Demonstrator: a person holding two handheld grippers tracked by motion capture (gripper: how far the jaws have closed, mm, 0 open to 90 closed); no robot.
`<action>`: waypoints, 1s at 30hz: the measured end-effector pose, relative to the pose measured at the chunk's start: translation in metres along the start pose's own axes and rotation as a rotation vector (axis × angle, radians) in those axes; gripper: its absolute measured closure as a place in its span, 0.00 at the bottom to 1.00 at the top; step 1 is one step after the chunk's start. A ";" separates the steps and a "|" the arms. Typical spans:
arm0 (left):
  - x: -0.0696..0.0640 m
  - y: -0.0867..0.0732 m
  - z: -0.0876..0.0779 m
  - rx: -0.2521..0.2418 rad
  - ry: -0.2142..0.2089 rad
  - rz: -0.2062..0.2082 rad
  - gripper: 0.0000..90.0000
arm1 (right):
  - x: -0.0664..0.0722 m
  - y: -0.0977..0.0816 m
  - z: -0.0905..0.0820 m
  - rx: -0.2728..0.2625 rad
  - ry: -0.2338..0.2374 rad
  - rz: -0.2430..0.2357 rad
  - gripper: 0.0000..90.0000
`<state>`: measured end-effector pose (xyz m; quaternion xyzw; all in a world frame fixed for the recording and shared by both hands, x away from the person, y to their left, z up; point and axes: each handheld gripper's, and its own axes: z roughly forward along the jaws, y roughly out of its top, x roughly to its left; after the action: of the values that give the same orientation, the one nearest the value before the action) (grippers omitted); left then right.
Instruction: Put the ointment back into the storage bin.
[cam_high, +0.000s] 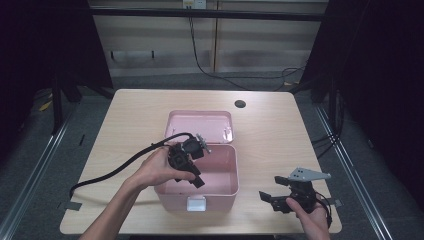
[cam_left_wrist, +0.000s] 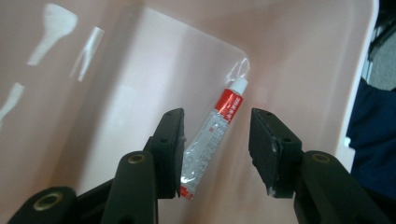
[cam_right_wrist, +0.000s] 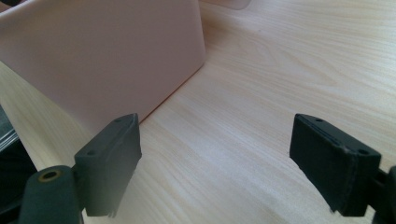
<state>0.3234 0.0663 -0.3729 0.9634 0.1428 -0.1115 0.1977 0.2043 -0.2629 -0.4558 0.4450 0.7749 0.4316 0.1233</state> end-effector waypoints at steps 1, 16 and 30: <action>0.000 0.000 0.000 0.000 0.000 0.000 0.62 | 0.000 0.000 0.000 0.000 0.000 0.000 0.18; -0.008 -0.031 -0.043 -0.210 0.069 -0.012 0.61 | 0.000 0.000 0.000 0.005 -0.001 0.001 0.18; -0.010 -0.066 -0.070 -0.343 0.121 -0.030 0.56 | 0.000 0.000 0.001 0.005 -0.008 0.005 0.18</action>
<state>0.3038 0.1509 -0.3300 0.9181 0.1859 -0.0303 0.3486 0.2049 -0.2624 -0.4562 0.4491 0.7743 0.4281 0.1243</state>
